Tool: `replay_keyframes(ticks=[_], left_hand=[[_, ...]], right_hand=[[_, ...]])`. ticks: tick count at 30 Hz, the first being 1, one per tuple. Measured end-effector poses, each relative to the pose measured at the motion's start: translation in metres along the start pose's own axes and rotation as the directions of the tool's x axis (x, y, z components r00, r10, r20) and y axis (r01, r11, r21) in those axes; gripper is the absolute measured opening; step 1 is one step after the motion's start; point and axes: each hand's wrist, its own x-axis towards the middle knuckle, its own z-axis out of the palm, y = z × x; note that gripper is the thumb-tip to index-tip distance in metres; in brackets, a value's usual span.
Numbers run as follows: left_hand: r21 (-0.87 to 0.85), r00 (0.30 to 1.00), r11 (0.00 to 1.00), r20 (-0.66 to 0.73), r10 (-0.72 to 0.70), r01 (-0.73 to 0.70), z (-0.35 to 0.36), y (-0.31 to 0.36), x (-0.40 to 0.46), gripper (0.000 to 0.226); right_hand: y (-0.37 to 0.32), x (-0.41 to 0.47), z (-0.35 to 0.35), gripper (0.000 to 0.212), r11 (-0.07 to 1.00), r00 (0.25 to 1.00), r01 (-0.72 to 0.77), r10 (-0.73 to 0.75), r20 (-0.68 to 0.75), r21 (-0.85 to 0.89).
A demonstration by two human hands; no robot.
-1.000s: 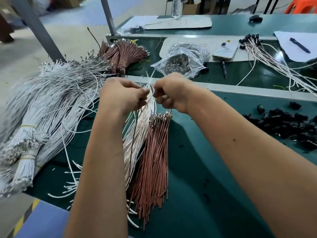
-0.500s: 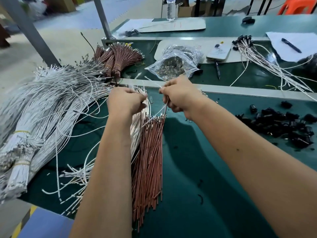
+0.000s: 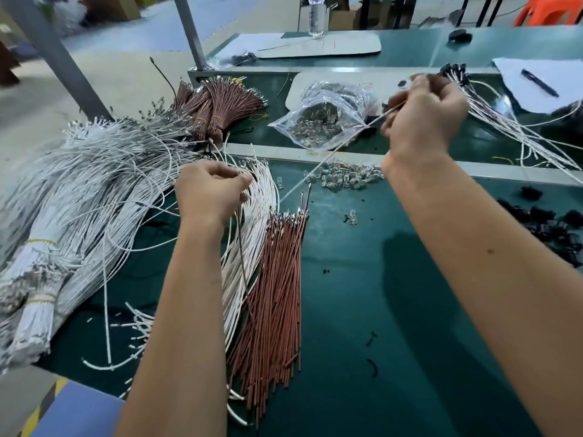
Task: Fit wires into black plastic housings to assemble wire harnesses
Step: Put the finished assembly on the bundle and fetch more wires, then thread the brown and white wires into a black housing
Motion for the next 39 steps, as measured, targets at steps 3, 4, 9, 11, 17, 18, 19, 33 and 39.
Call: replay_keyframes(ticks=[3, 4, 9, 11, 17, 18, 19, 33, 39], left_hand=[[-0.196, 0.933, 0.981, 0.352, 0.079, -0.01, -0.005, 0.027, -0.012, 0.017], [-0.202, 0.866, 0.979, 0.488, 0.112, -0.013, -0.003, 0.038, -0.017, 0.02], [-0.178, 0.582, 0.977, 0.785, 0.213, -0.117, 0.044, 0.074, -0.05, 0.011], [-0.207, 0.459, 0.971, 0.856, 0.239, -0.119, 0.072, 0.081, -0.067, 0.008], [-0.35, 0.366, 0.931, 0.884, 0.292, 0.103, 0.145, 0.083, -0.108, 0.008], [-0.386, 0.418, 0.904, 0.863, 0.284, 0.182, 0.155, 0.083, -0.111, 0.01], [-0.423, 0.473, 0.868, 0.84, 0.267, 0.261, 0.163, 0.081, -0.113, 0.011], [-0.525, 0.644, 0.78, 0.735, 0.213, 0.34, 0.181, 0.045, -0.116, 0.018], [-0.557, 0.575, 0.79, 0.744, 0.34, 0.254, 0.175, 0.031, -0.11, 0.027]], right_hand=[[-0.017, 0.021, -0.012, 0.011, 0.994, 0.997, 0.034, -0.027, -0.067, 0.105], [-0.023, 0.026, -0.017, 0.012, 0.991, 0.997, 0.03, -0.02, -0.074, 0.129], [-0.048, 0.055, -0.055, 0.02, 0.971, 0.994, -0.022, 0.047, -0.102, 0.236], [-0.056, 0.067, -0.073, 0.02, 0.962, 0.991, -0.061, 0.091, -0.103, 0.266], [-0.064, 0.081, -0.128, 0.01, 0.994, 0.994, -0.095, 0.098, -0.05, 0.052], [-0.063, 0.078, -0.139, 0.011, 0.991, 0.994, -0.103, 0.1, -0.038, -0.09], [-0.06, 0.073, -0.149, 0.013, 0.965, 0.995, -0.1, 0.1, -0.012, -0.242], [-0.018, 0.001, -0.208, 0.025, 0.949, 0.829, -0.105, 0.248, 0.501, -0.297], [-0.008, -0.002, -0.21, 0.008, 0.997, 0.883, -0.075, 0.068, 0.465, -0.003]])
